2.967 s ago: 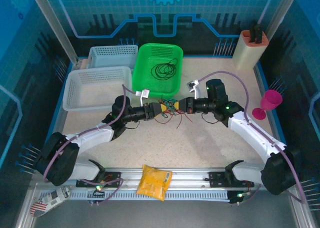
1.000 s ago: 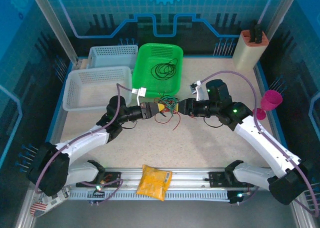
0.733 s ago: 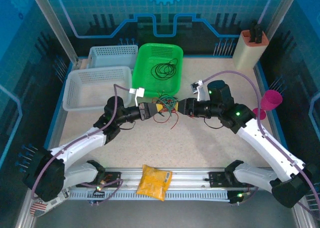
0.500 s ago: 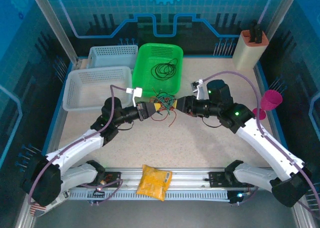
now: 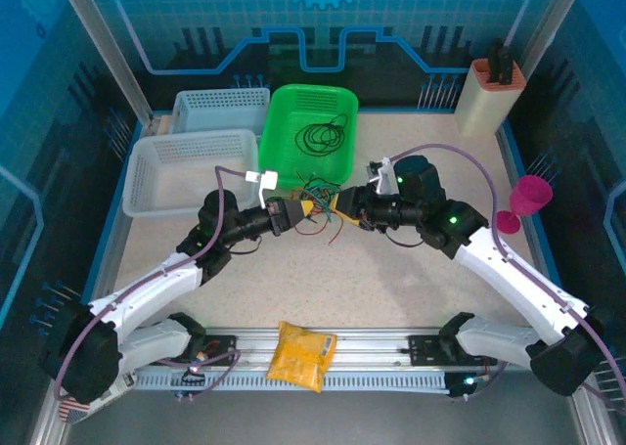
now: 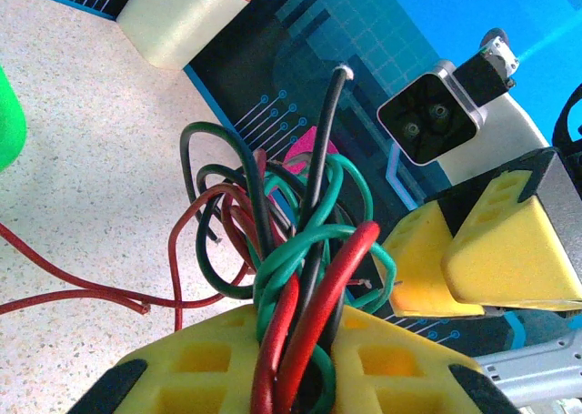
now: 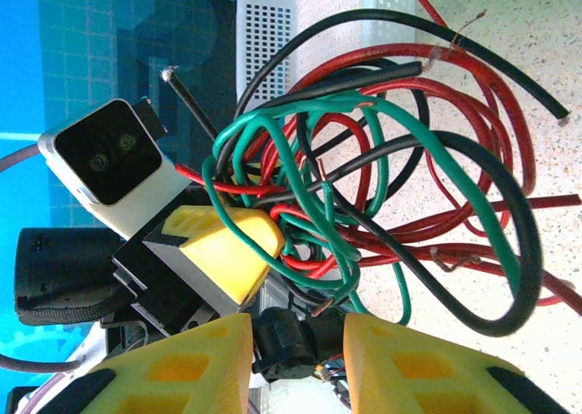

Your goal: Untangle the cables

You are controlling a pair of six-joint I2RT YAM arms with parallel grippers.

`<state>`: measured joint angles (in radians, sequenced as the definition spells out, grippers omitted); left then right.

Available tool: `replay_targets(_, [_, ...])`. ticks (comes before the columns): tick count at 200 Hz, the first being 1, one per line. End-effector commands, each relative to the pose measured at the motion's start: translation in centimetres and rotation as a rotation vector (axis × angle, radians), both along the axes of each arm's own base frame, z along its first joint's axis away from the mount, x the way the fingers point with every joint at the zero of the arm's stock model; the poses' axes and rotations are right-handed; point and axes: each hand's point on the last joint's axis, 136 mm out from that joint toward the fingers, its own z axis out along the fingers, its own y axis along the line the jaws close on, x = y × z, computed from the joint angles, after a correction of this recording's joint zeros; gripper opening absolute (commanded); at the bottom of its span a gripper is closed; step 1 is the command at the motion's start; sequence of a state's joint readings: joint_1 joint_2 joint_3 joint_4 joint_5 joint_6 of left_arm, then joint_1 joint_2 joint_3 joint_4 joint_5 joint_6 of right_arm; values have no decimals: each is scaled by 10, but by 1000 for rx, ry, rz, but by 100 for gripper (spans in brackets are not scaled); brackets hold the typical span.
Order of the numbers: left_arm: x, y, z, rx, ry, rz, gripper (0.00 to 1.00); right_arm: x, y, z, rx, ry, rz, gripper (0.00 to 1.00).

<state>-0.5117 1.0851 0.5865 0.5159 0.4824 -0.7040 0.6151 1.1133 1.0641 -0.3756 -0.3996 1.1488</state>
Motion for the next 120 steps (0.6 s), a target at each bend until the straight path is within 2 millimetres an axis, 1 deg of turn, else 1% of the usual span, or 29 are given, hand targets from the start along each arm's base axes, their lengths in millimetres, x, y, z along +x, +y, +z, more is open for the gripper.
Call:
replay_targets(1, [-3, 2, 12, -16, -60, 9, 7, -1, 1, 0, -12, 13, -8, 34])
replay_targets(31, [-4, 2, 15, -26, -65, 8, 7, -1, 3, -8, -13, 41, -11, 34])
replay_targets(120, [-7, 1, 19, -44, -73, -3, 7, 5, 6, -18, -16, 59, -26, 32])
